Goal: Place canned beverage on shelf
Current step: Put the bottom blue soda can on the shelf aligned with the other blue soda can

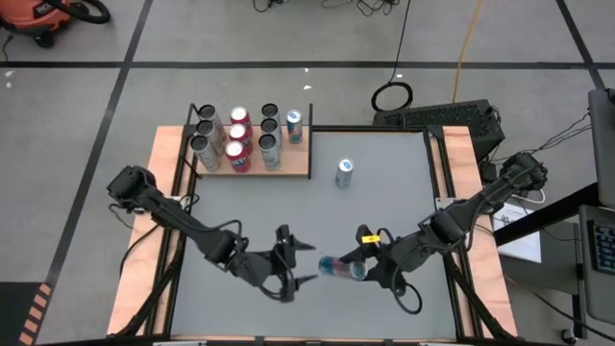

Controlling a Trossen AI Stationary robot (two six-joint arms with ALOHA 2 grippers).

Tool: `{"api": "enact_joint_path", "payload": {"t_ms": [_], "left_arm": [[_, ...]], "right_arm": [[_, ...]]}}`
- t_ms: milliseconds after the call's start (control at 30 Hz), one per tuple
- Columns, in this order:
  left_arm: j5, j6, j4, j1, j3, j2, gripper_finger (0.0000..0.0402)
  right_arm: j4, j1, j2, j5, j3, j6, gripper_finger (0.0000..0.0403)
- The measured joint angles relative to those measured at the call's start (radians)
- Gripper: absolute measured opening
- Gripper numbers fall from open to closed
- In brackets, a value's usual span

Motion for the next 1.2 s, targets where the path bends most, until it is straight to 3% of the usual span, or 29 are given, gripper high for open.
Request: {"api": "enact_joint_path", "payload": {"t_ms": [100, 233, 367, 633, 900, 1200], "left_arm": [[0.064, 0.032, 0.092, -0.002, 0.0, 0.047, 0.0328], [0.046, 0.079, 0.197, -0.001, 0.0, 0.087, 0.0333], [0.009, 0.081, 0.2, 0.004, 0.0, 0.094, 0.0343], [0.165, 0.082, 0.191, 0.059, 0.0, 0.135, 0.0352], [0.171, 0.082, 0.195, 0.079, 0.0, 0.142, 0.0352], [0.173, 0.083, 0.19, 0.056, 0.0, 0.142, 0.0284]], "right_arm": [[0.033, -0.005, 0.0, 0.0, 0.0, -0.056, 0.0174], [0.044, -0.003, 0.0, -0.004, 0.0, -0.08, 0.0175], [0.044, -0.003, 0.0, -0.004, 0.0, -0.075, 0.0175], [0.078, -0.007, 0.0, -0.005, 0.0, -0.104, 0.0175], [0.08, -0.009, 0.0, -0.005, 0.0, -0.113, 0.0175], [0.042, -0.009, 0.0, -0.009, 0.0, -0.103, 0.0176]]}}
